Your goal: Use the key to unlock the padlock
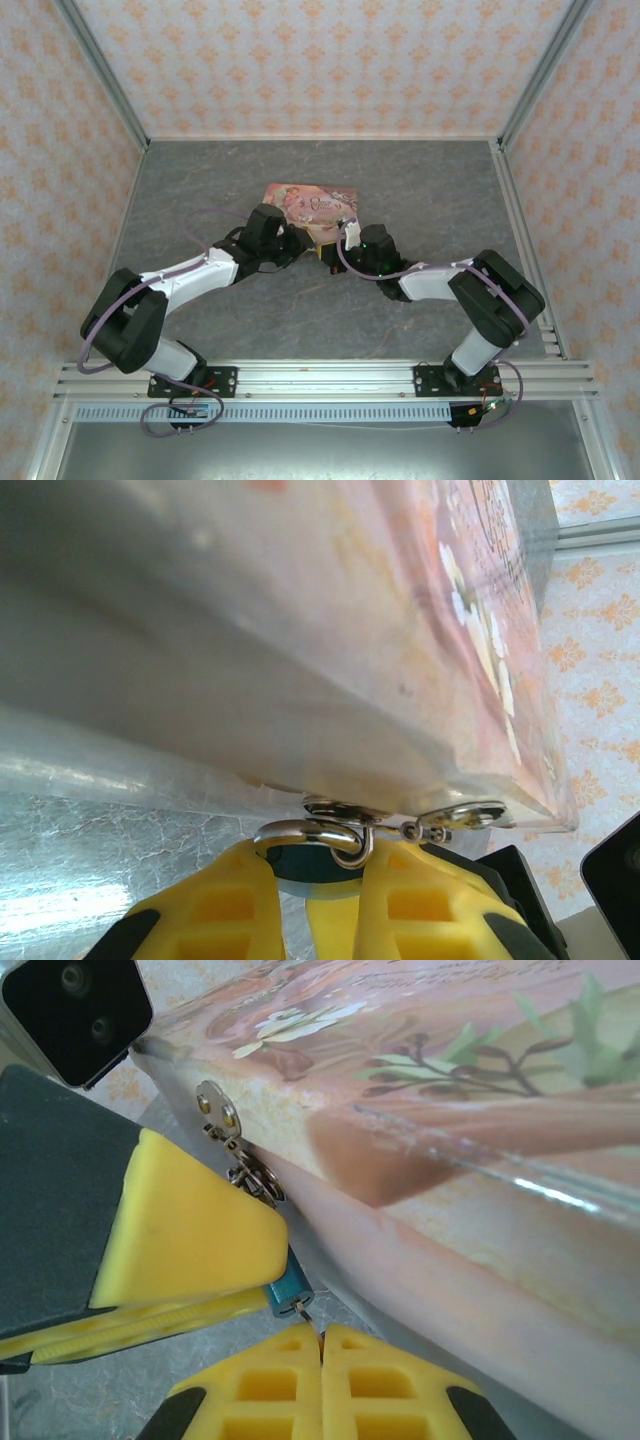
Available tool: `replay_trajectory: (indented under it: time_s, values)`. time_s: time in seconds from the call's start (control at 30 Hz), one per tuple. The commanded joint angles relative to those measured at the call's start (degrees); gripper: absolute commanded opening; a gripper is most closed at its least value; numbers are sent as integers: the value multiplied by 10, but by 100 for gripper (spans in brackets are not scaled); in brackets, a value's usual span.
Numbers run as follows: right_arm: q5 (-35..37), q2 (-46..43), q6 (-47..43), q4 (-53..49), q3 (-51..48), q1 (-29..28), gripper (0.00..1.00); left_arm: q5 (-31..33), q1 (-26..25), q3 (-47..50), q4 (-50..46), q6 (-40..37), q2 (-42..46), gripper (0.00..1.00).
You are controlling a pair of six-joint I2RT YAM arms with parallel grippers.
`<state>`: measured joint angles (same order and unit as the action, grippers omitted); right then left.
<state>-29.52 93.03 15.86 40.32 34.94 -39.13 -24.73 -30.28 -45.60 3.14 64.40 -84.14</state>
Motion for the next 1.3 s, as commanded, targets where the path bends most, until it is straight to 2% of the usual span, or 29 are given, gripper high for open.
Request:
replay_trajectory:
  time_s: [0.0, 0.3, 0.5, 0.67, 0.9, 1.1, 1.27]
  values:
    - [14, -13, 22, 61, -10, -4, 0, -77, -22, -1, 17, -5, -24, 8]
    - [42, 22, 68, 97, -43, -6, 0, -72, -23, 16, 76, 18, -81, 11]
    - [63, 31, 93, 109, -57, -10, 0, -58, -23, 26, 81, 16, -81, 27]
    - [64, 29, 115, 108, -65, -10, 0, -44, -15, 33, 49, 1, -54, 50]
    - [54, 33, 152, 113, -68, -11, 0, -36, 15, 74, 58, 13, -1, 65]
    - [54, 39, 199, 135, -70, -16, 0, -31, 25, 127, 153, 48, 20, 68]
    - [57, 50, 242, 161, -71, -21, 0, -26, 25, 166, 252, 95, 12, 61]
